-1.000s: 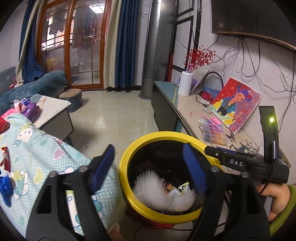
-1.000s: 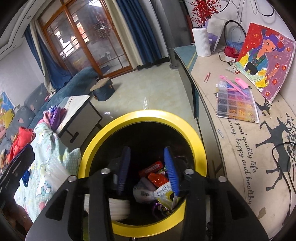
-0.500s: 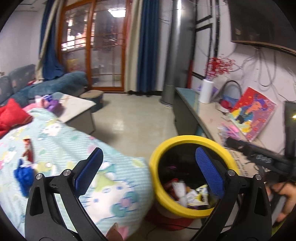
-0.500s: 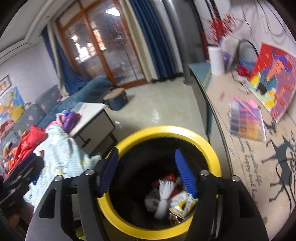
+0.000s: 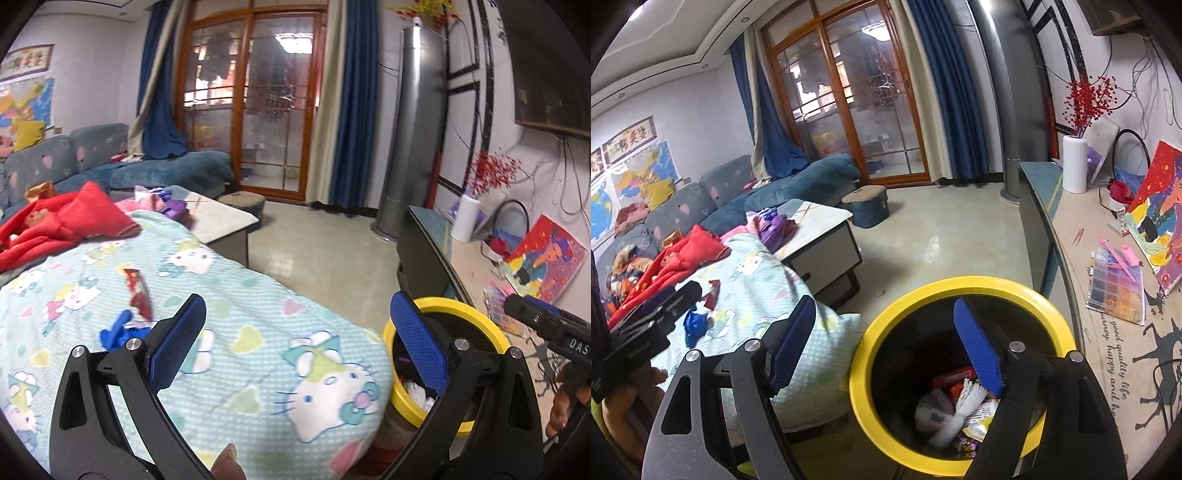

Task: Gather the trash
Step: 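Move both tools back from the bin toward the blue glove and red wrapper, then grasp the blue glove with the left tool while the right tool grasps the red candy wrapper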

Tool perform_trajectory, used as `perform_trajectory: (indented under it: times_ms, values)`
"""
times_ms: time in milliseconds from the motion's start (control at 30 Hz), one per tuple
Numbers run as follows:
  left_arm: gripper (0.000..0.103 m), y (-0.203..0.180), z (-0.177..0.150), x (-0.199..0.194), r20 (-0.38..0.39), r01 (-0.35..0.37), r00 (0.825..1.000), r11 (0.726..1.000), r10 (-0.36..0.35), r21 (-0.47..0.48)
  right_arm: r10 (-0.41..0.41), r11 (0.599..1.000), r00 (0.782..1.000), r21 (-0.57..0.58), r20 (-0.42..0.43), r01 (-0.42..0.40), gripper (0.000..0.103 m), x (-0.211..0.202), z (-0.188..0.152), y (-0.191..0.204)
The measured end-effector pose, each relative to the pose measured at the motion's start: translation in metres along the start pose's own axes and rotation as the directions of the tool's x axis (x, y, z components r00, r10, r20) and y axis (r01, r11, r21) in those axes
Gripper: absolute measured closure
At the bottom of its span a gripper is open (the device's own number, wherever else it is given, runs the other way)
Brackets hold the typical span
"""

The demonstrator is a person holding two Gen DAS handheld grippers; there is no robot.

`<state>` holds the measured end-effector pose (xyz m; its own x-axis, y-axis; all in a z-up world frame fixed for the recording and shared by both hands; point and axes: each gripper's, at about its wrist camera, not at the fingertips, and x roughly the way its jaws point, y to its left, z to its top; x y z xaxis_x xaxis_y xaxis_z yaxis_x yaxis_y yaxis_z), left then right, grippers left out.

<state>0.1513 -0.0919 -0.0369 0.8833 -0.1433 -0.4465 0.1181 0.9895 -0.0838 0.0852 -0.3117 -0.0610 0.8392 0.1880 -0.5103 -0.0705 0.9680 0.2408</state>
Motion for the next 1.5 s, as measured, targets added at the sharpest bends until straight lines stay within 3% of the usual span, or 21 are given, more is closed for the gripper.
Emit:
perform_trajectory:
  times_ms: [400,700,933,1133,1433,1500]
  values:
    - [0.011,0.044,-0.002,-0.008,-0.003,-0.068,0.998,0.994,0.068,-0.083,0.096,0.991,0.995,-0.092,-0.030,-0.098,0.022,0.008,0.006,0.051]
    - [0.011,0.079,-0.007,-0.004,-0.051,-0.137,0.990,0.980,0.131,-0.143,0.156,0.971,0.985,-0.172,-0.080,-0.168,0.021,0.026,0.009,0.097]
    - [0.011,0.114,-0.015,0.007,-0.125,-0.201,0.976,0.957,0.178,-0.207,0.179,0.956,0.975,-0.211,-0.131,-0.204,0.021,0.044,0.009,0.121]
    - [0.011,0.148,-0.029,0.022,-0.215,-0.193,0.968,0.928,0.128,-0.318,0.202,0.946,0.961,-0.219,-0.186,-0.241,0.021,0.072,0.017,0.142]
    - [0.043,0.168,-0.044,0.041,-0.305,-0.165,0.952,0.897,0.036,-0.411,0.255,0.922,0.927,-0.219,-0.274,-0.318,0.021,0.125,0.031,0.185]
    - [0.056,0.171,-0.047,0.042,-0.315,-0.164,0.949,0.888,0.022,-0.430,0.254,0.919,0.923,-0.225,-0.289,-0.324,0.021,0.136,0.032,0.194]
